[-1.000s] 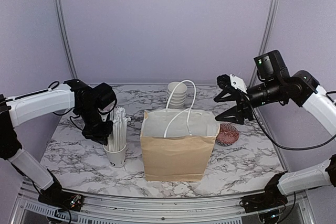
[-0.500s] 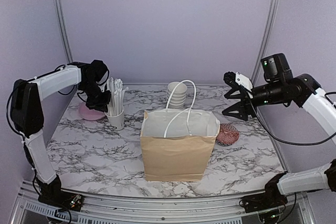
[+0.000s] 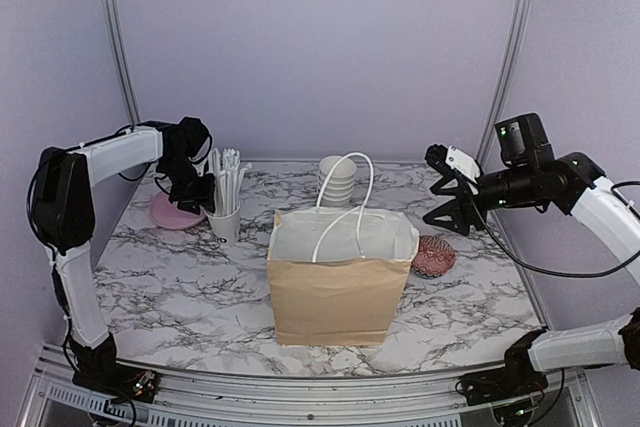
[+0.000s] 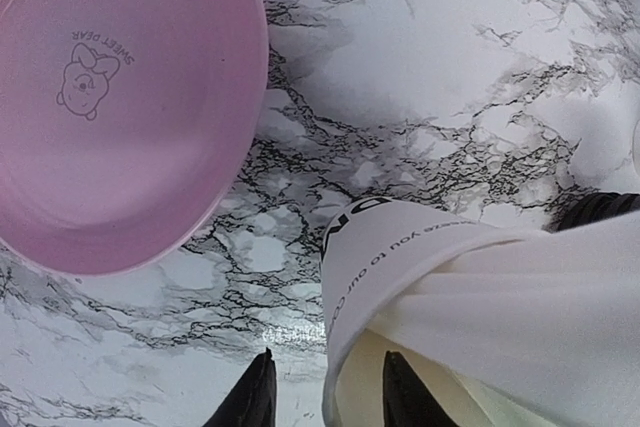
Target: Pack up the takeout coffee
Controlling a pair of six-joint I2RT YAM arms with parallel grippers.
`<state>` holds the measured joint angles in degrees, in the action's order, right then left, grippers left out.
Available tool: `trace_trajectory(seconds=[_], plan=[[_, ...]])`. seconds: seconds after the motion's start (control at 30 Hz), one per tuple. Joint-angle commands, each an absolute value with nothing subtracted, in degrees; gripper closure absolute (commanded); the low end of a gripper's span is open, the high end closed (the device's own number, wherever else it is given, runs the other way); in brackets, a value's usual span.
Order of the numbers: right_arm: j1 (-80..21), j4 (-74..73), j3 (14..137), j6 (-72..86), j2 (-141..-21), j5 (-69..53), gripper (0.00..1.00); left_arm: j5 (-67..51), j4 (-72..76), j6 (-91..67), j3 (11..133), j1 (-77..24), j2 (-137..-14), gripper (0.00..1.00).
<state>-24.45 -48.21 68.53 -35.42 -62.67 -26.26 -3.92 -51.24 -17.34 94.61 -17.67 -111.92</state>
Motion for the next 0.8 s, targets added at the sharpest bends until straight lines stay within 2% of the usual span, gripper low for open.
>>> trace_trajectory(seconds=[0.0, 0.23, 0.5, 0.77], plan=[[-23.9, -46.5, 69.4, -34.1, -62.9, -26.7, 0.31, -2.7, -51.4, -17.1, 93.6, -17.4, -105.9, 0.58], [-23.8, -46.7, 69.3, -33.9, -63.7, -26.6, 0.31, -0.6, -50.9, -17.1, 90.7, -17.6, -92.7, 0.50], [-23.1, -46.5, 68.5, -34.0, -64.2, -26.9, 0.32, -11.2, -28.6, -8.8, 78.2, -21.0, -77.5, 0.50], [-22.6, -46.8, 68.8, -33.9, -64.7, -27.6, 0.32, -2.8, -24.5, -6.8, 76.4, -27.1, -79.4, 0.53]])
